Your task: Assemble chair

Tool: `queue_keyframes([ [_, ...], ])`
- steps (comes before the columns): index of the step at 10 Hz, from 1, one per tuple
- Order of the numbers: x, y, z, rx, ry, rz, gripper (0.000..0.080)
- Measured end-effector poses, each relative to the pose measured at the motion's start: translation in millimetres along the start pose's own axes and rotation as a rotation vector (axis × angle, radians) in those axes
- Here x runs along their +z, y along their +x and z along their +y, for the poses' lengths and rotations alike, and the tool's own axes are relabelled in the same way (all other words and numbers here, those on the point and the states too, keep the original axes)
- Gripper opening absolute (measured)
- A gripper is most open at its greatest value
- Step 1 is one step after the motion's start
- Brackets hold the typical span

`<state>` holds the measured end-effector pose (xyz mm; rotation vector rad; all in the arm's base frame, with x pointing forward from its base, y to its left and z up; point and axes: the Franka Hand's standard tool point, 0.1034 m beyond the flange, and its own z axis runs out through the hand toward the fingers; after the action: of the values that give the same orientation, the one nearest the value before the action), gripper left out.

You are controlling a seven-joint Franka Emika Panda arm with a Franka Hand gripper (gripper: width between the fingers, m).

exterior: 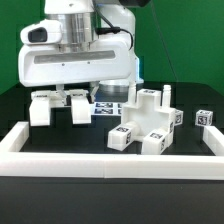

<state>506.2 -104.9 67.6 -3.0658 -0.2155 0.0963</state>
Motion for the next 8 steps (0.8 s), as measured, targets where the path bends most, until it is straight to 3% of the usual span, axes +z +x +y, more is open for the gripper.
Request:
queue_keyframes([
  [2, -1.3, 0.5, -1.3, 0.016, 0.002, -0.002, 0.0290],
  [4, -25.8, 6.9, -14.3, 0.063, 0.017, 0.001, 0.0290],
  [8, -50.6, 12.4, -31.0, 0.087, 0.041, 0.013, 0.0290],
])
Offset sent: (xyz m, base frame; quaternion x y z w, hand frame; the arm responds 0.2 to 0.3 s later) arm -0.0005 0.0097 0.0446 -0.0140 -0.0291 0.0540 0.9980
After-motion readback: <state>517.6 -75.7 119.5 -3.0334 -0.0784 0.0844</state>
